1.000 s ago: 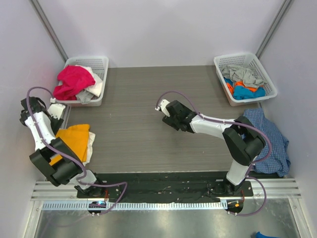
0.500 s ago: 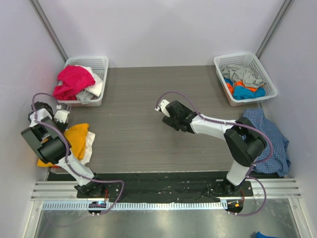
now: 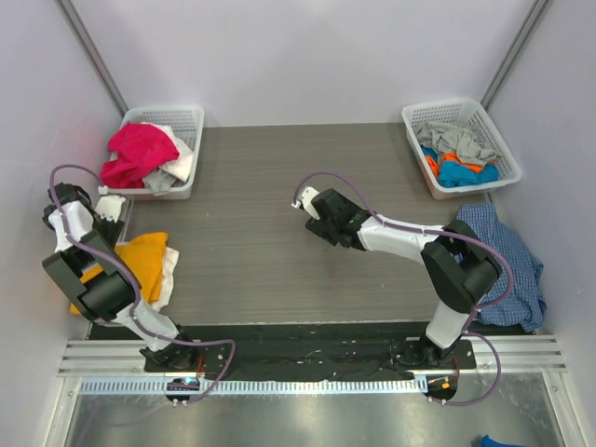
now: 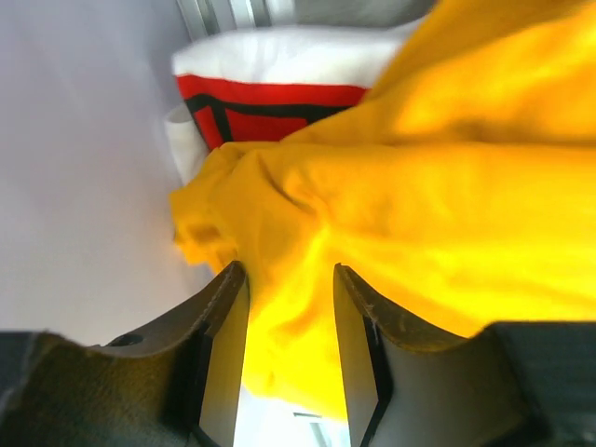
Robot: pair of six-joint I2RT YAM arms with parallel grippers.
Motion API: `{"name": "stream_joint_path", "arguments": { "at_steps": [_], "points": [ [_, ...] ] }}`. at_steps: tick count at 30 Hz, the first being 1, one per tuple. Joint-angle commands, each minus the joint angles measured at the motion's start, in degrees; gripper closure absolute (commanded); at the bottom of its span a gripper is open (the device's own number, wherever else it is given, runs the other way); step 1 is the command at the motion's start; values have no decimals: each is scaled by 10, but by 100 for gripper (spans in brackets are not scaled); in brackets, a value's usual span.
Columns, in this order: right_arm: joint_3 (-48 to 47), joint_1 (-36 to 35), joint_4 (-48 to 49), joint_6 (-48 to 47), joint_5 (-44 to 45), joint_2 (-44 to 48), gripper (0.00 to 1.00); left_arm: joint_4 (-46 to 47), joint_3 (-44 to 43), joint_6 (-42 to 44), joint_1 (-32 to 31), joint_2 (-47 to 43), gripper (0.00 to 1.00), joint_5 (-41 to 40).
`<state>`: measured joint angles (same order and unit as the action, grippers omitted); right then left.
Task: Fold and stack the t-shirts
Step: Put the neatly folded tshirt into the corner of the board with the left arm
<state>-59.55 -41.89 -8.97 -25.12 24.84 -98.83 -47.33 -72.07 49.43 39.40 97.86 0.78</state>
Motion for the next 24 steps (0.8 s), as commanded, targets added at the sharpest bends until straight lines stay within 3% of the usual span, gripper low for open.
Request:
{"name": "stream_joint_path", "arguments": {
  "at_steps": [1, 4, 10, 13, 17, 19, 24],
  "points": [
    [0, -2, 26, 7, 25, 14, 21, -92, -53, -29, -1, -93, 53, 110],
    [4, -2, 43, 8, 48, 22, 21, -115, -61, -56, -1, -146, 49, 166],
    [-17, 27, 57, 46, 79, 36, 18, -71, -47, -173, -2, -249, 17, 249],
    [-35, 58, 57, 76, 88, 44, 16, -24, -45, -267, -5, -280, 11, 278],
    [-65, 106, 48, 119, 88, 57, 12, 37, -38, -383, -15, -310, 10, 322],
    [-72, 128, 48, 134, 90, 71, 1, 75, -28, -449, -30, -323, 10, 336],
    [-97, 148, 11, 142, 92, 87, 0, 145, -4, -553, -124, -334, 10, 255]
  ]
}}
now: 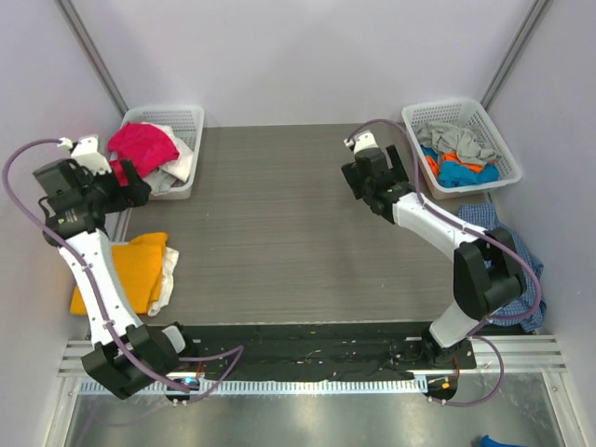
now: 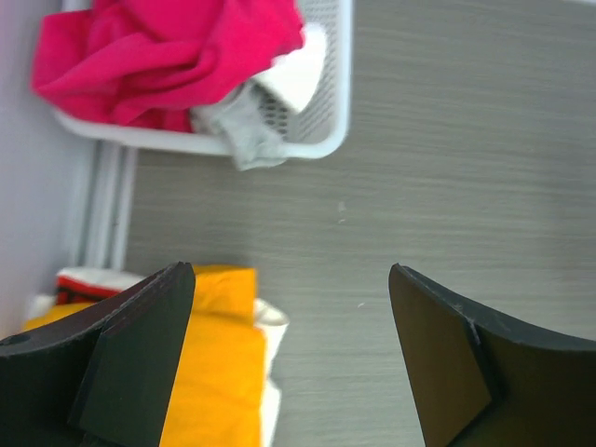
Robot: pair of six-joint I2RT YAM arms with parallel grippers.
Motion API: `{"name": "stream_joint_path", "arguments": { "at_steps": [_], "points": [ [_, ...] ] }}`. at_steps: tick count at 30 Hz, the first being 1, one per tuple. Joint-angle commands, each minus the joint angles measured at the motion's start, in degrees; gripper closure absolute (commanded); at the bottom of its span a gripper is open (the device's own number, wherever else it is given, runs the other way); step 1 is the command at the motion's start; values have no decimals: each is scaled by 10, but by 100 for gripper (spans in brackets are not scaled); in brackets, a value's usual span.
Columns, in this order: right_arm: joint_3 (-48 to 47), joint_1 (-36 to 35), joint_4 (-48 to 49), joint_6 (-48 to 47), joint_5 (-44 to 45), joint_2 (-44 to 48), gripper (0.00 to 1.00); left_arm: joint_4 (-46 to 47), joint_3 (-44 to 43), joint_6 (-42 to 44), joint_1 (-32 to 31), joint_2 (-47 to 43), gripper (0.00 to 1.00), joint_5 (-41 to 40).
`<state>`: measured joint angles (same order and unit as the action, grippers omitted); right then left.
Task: Fold and stack the t-shirts
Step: Put the neatly folded tshirt into the corner of the board with the left arm
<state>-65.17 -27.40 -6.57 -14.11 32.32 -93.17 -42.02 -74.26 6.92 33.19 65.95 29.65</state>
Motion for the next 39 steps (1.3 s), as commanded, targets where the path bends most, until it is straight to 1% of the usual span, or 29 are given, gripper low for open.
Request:
{"name": "stream_joint_path", "arguments": {
  "at_steps": [1, 2, 3, 4, 5, 6, 10, 13, 20, 24, 25, 28, 32, 39],
  "points": [
    [-51, 3, -31, 36, 20, 26, 0, 100, 24, -143, -82, -22, 9, -69],
    [-69, 3, -46, 43, 20, 23, 0, 112, 31, -157, -117, -28, 8, -104],
    [-74, 3, -68, 47, 23, 22, 0, 146, 53, -166, -130, -34, 7, -113],
    [-74, 4, -71, 52, 21, 26, 1, 162, 64, -175, -142, -40, 4, -117],
    [-69, 8, -71, 57, 17, 32, 0, 175, 73, -189, -165, -46, 3, -125],
    [-66, 10, -71, 65, 13, 38, 0, 189, 82, -192, -174, -45, 2, -129],
    [-53, 34, -66, 91, -17, 62, 0, 191, 78, -192, -224, -14, 0, -138],
    [-45, 50, -59, 95, -19, 66, 0, 186, 75, -188, -262, 22, 0, -140],
    [-31, 55, -33, 77, 36, 74, 0, 179, 48, -166, -305, 104, 0, -159],
    [-10, 55, 0, 72, 40, 105, 0, 189, 29, -162, -327, 142, 0, -167],
    [-1, 55, 7, 70, 45, 111, 0, 192, 26, -158, -355, 146, 0, -174],
    [13, 55, 23, 65, 55, 127, 0, 200, 25, -139, -385, 154, 0, -204],
    [25, 55, 36, 62, 50, 138, 0, 202, 25, -125, -404, 164, 0, -232],
    [29, 55, 37, 63, 49, 136, 1, 206, 27, -117, -422, 168, 0, -254]
  ]
}}
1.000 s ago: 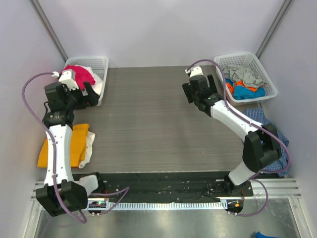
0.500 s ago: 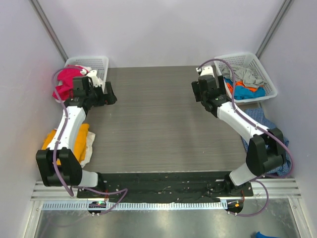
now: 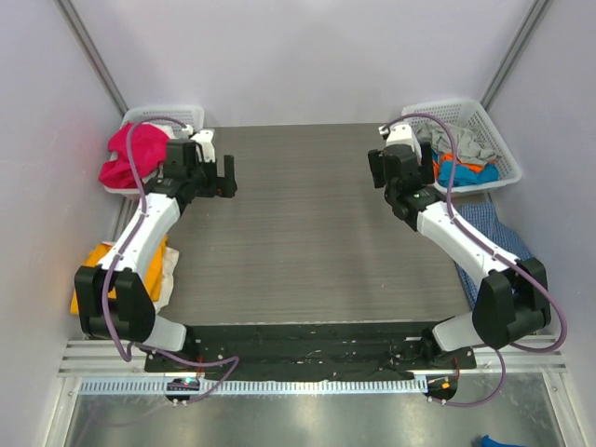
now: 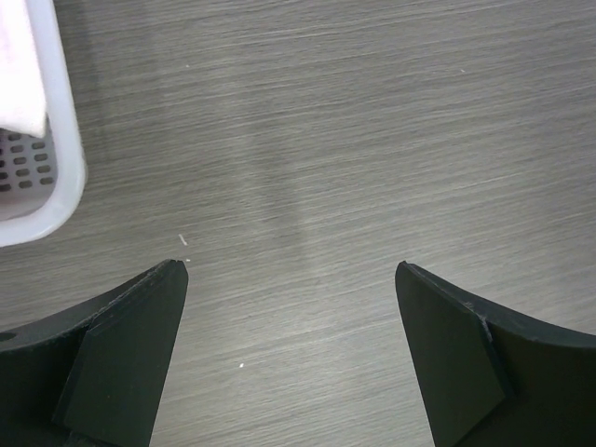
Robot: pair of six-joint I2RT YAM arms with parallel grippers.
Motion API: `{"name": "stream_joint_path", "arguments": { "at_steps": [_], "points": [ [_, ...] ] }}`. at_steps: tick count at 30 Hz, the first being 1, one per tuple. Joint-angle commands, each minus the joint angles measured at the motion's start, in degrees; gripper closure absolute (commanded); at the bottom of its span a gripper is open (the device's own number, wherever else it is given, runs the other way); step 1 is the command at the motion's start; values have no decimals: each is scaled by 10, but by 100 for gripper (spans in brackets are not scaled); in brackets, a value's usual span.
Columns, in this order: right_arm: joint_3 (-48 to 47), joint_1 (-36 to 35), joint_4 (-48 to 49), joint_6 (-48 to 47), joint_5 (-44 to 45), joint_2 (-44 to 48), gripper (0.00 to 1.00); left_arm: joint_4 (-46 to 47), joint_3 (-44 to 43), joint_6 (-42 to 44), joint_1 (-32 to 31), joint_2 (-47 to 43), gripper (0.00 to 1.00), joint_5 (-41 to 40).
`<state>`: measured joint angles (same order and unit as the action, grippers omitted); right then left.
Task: Fold and stack the t-shirts
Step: Put the neatly folded tshirt into the corner of the board with the left arm
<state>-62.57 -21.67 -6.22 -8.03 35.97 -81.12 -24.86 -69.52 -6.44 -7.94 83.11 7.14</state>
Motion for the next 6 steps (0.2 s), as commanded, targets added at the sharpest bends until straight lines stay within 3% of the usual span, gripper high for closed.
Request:
{"name": "stream_joint_path", "arguments": {
  "at_steps": [1, 6],
  "points": [
    [3, -2, 31, 2, 15, 14, 1, 37, -18, 19, -12, -4, 0, -33],
    [10, -1, 31, 4, -3, 17, 0, 38, -17, 25, -22, -5, 0, -41]
  ]
}}
